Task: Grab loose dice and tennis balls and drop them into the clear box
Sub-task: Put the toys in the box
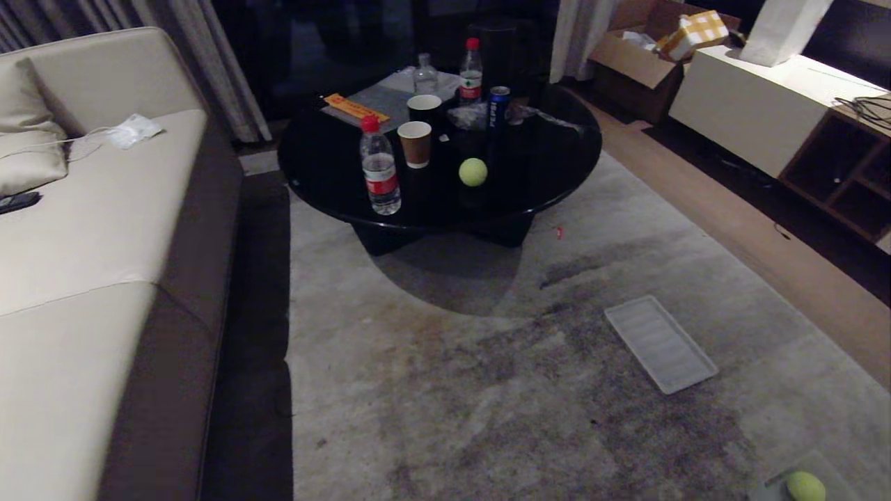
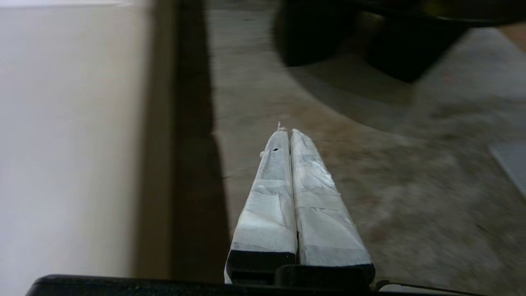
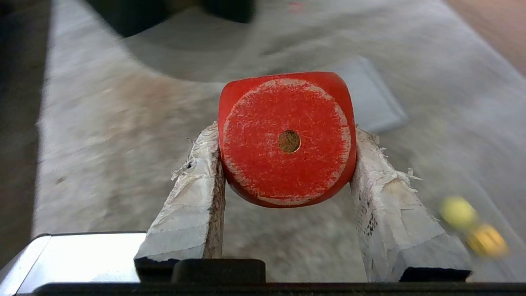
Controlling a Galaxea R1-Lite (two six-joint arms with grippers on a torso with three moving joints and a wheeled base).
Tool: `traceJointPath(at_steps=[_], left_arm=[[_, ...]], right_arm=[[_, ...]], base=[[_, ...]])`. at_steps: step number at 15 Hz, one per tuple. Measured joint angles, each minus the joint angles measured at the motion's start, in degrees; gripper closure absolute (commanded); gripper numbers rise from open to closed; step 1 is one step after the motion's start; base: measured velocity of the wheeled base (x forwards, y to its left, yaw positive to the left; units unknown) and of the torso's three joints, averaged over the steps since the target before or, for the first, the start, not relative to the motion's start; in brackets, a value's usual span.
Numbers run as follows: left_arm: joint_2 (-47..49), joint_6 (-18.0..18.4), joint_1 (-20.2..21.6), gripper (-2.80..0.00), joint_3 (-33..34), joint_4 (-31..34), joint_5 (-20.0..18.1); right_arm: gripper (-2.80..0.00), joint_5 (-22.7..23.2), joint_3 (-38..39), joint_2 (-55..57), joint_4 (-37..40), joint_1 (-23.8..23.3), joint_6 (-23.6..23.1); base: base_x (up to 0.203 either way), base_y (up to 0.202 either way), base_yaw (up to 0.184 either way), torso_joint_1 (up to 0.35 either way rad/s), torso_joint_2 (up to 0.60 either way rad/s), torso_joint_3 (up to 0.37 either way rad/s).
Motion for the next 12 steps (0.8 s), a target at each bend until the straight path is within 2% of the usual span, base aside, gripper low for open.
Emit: traceJointPath(at_steps=[12], left_arm=[[0.0, 0.0, 0.0, 0.0, 0.0, 0.0, 0.0]], right_arm=[[0.0, 0.0, 0.0, 0.0, 0.0, 0.0, 0.0]], base=[[0.001, 0.01, -0.163, 0.002, 0.0, 0.003]])
